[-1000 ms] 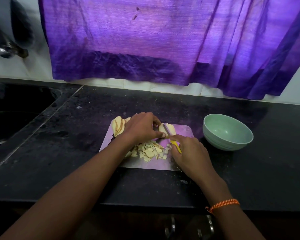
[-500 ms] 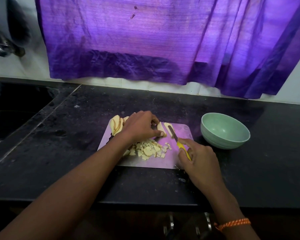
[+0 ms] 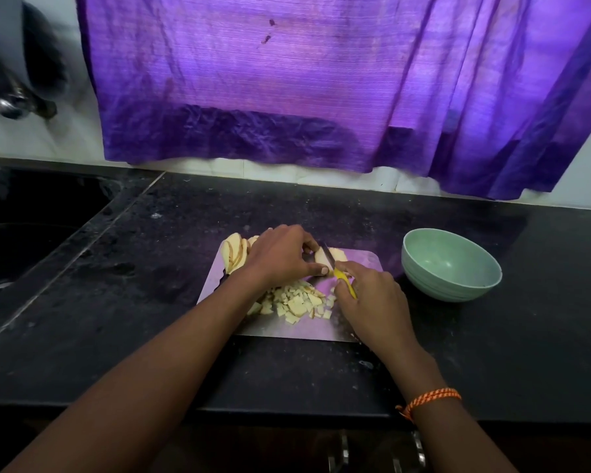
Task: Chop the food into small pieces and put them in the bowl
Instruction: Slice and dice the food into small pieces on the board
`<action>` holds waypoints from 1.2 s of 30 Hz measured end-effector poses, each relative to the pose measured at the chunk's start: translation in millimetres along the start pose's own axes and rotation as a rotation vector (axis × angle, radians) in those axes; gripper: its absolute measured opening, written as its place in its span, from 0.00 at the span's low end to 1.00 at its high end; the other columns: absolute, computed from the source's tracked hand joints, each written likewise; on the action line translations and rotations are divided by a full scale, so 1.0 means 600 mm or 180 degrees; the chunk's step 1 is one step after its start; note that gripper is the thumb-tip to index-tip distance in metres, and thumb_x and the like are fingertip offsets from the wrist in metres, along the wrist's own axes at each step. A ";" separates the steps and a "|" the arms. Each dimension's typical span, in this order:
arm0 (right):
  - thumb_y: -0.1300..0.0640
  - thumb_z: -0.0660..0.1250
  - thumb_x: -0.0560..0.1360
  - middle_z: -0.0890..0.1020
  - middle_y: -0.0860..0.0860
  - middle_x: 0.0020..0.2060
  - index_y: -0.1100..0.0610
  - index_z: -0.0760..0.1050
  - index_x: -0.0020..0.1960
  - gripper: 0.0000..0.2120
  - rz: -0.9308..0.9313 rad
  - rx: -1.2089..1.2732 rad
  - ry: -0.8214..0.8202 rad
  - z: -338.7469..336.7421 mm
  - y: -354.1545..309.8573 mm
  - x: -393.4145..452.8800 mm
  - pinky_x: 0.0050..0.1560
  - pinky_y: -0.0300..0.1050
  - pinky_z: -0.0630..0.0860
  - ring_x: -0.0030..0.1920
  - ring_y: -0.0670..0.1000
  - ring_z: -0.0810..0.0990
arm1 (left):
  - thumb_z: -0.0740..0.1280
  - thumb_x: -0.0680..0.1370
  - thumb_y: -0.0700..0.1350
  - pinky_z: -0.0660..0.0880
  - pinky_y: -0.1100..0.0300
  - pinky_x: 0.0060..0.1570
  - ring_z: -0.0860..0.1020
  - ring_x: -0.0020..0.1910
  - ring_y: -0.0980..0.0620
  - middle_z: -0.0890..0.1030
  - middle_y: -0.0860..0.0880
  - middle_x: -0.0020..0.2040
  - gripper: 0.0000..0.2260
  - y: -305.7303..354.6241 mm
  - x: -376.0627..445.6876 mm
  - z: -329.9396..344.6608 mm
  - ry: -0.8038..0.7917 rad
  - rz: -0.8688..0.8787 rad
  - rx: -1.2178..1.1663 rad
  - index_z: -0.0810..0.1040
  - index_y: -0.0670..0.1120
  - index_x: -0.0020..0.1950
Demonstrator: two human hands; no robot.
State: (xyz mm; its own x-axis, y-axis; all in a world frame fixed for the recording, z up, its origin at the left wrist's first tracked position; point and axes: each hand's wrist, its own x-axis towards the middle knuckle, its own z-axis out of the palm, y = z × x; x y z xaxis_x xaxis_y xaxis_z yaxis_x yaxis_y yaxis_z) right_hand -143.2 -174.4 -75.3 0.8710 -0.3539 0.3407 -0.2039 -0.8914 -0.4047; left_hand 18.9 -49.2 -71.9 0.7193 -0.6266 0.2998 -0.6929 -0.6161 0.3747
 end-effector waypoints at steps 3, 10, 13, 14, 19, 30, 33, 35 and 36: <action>0.49 0.62 0.82 0.84 0.53 0.50 0.45 0.75 0.72 0.19 -0.0022 0.0004 0.0038 0.000 0.001 -0.002 0.43 0.48 0.78 0.43 0.51 0.77 | 0.78 0.73 0.64 0.74 0.56 0.48 0.81 0.54 0.54 0.86 0.55 0.58 0.24 0.000 0.000 0.001 -0.0002 0.0012 0.0010 0.86 0.53 0.65; 0.49 0.62 0.82 0.84 0.53 0.48 0.45 0.76 0.71 0.18 -0.0020 0.0023 0.0036 -0.003 -0.005 -0.007 0.45 0.52 0.81 0.46 0.53 0.80 | 0.78 0.73 0.65 0.73 0.54 0.50 0.82 0.54 0.54 0.86 0.56 0.56 0.24 0.001 0.000 0.002 -0.0005 -0.0046 0.0007 0.86 0.54 0.63; 0.48 0.62 0.82 0.84 0.53 0.47 0.45 0.76 0.71 0.18 -0.0027 -0.0020 0.0059 -0.004 -0.006 -0.008 0.44 0.51 0.80 0.45 0.53 0.79 | 0.78 0.73 0.65 0.74 0.53 0.51 0.82 0.53 0.54 0.86 0.56 0.56 0.23 0.002 0.000 0.002 -0.0016 -0.0057 -0.0001 0.87 0.54 0.62; 0.48 0.62 0.82 0.84 0.53 0.47 0.45 0.76 0.71 0.18 -0.0031 -0.0031 0.0061 -0.004 -0.006 -0.008 0.43 0.51 0.80 0.45 0.53 0.79 | 0.78 0.73 0.65 0.74 0.53 0.51 0.81 0.53 0.54 0.86 0.56 0.56 0.23 0.002 0.000 0.002 -0.0019 -0.0059 0.0003 0.87 0.54 0.62; 0.47 0.61 0.83 0.84 0.52 0.48 0.46 0.75 0.72 0.18 -0.0025 -0.0174 -0.0062 -0.004 -0.010 -0.007 0.44 0.50 0.79 0.45 0.51 0.78 | 0.78 0.73 0.65 0.71 0.53 0.50 0.80 0.53 0.54 0.86 0.56 0.56 0.22 0.003 -0.003 0.001 -0.0016 -0.0047 0.0042 0.87 0.54 0.62; 0.49 0.60 0.84 0.82 0.52 0.52 0.45 0.74 0.72 0.18 -0.0072 -0.0348 -0.0253 -0.011 -0.020 -0.005 0.42 0.46 0.67 0.44 0.50 0.70 | 0.78 0.73 0.64 0.78 0.45 0.61 0.81 0.55 0.53 0.86 0.56 0.56 0.22 0.013 -0.006 -0.003 -0.0081 -0.0192 0.0082 0.86 0.54 0.63; 0.47 0.60 0.83 0.83 0.52 0.53 0.44 0.73 0.73 0.19 -0.0048 -0.0295 -0.0264 -0.015 -0.016 -0.015 0.43 0.46 0.67 0.46 0.52 0.75 | 0.78 0.74 0.63 0.77 0.42 0.64 0.80 0.54 0.53 0.86 0.56 0.57 0.22 0.013 -0.005 -0.005 -0.0123 -0.0246 0.0056 0.86 0.55 0.63; 0.47 0.61 0.82 0.83 0.53 0.53 0.43 0.73 0.73 0.19 -0.0016 -0.0265 -0.0280 -0.021 -0.007 -0.027 0.44 0.46 0.68 0.50 0.54 0.78 | 0.79 0.74 0.61 0.76 0.41 0.66 0.78 0.52 0.55 0.86 0.56 0.57 0.21 0.014 -0.005 -0.005 -0.0143 -0.0275 0.0022 0.85 0.54 0.64; 0.46 0.61 0.82 0.83 0.53 0.53 0.43 0.73 0.73 0.19 -0.0009 -0.0228 -0.0258 -0.024 -0.002 -0.034 0.45 0.47 0.70 0.51 0.55 0.79 | 0.79 0.75 0.60 0.75 0.41 0.67 0.76 0.51 0.56 0.86 0.56 0.57 0.21 0.015 -0.005 -0.005 -0.0140 -0.0287 0.0015 0.85 0.54 0.64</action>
State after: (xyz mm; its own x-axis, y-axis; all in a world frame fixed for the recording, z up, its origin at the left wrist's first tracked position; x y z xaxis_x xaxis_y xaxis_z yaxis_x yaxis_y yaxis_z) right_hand -166.9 -170.3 -69.7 0.9043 -0.3301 0.2708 -0.2304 -0.9113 -0.3412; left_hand 10.8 -51.5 -66.5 0.7759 -0.5889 0.2263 -0.6258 -0.6730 0.3942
